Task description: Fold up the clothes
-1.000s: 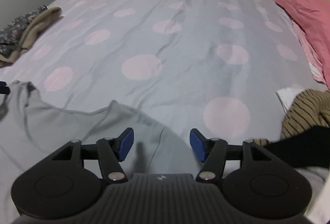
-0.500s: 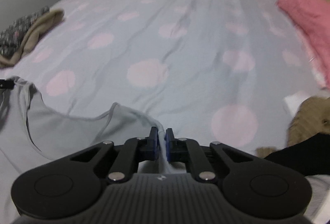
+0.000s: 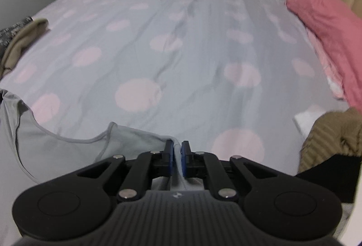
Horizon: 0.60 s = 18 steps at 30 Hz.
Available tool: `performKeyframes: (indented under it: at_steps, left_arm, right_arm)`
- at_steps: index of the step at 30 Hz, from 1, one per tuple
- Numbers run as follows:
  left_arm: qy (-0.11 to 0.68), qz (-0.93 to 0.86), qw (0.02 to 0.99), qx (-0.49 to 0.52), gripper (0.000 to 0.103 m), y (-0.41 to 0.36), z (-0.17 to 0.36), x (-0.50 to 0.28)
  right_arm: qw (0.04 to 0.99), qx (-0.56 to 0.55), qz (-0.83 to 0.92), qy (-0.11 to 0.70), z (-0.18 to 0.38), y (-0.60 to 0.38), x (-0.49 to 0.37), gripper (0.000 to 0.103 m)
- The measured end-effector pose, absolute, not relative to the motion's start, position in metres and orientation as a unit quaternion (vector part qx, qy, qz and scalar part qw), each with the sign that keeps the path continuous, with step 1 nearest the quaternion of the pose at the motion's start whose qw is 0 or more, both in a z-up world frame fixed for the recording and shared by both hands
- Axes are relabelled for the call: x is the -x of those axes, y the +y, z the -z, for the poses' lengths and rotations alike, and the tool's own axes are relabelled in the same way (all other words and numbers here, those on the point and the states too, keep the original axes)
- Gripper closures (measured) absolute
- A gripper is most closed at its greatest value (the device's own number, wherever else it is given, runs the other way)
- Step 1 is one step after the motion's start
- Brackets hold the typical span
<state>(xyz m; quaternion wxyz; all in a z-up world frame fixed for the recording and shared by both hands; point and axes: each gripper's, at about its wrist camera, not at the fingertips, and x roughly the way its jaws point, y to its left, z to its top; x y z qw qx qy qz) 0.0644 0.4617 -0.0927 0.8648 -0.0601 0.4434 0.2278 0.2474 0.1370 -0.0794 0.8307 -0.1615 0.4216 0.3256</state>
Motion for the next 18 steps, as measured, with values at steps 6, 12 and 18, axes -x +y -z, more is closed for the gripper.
performKeyframes:
  at_steps: [6, 12, 18]
  left_arm:
    - [0.422, -0.234, 0.874, 0.061, 0.062, 0.459, 0.065, -0.037]
    - [0.428, -0.235, 0.872, 0.027, 0.06, 0.439, 0.024, 0.007]
    - [0.452, -0.254, 0.855, 0.025, 0.06, 0.417, -0.009, 0.052]
  right_arm:
    - [0.841, 0.134, -0.315, 0.418, 0.065, 0.12, -0.243, 0.06]
    - [0.858, 0.105, -0.301, 0.403, 0.012, 0.049, -0.221, 0.059]
    - [0.885, 0.055, -0.237, 0.398, -0.033, -0.063, -0.188, 0.058]
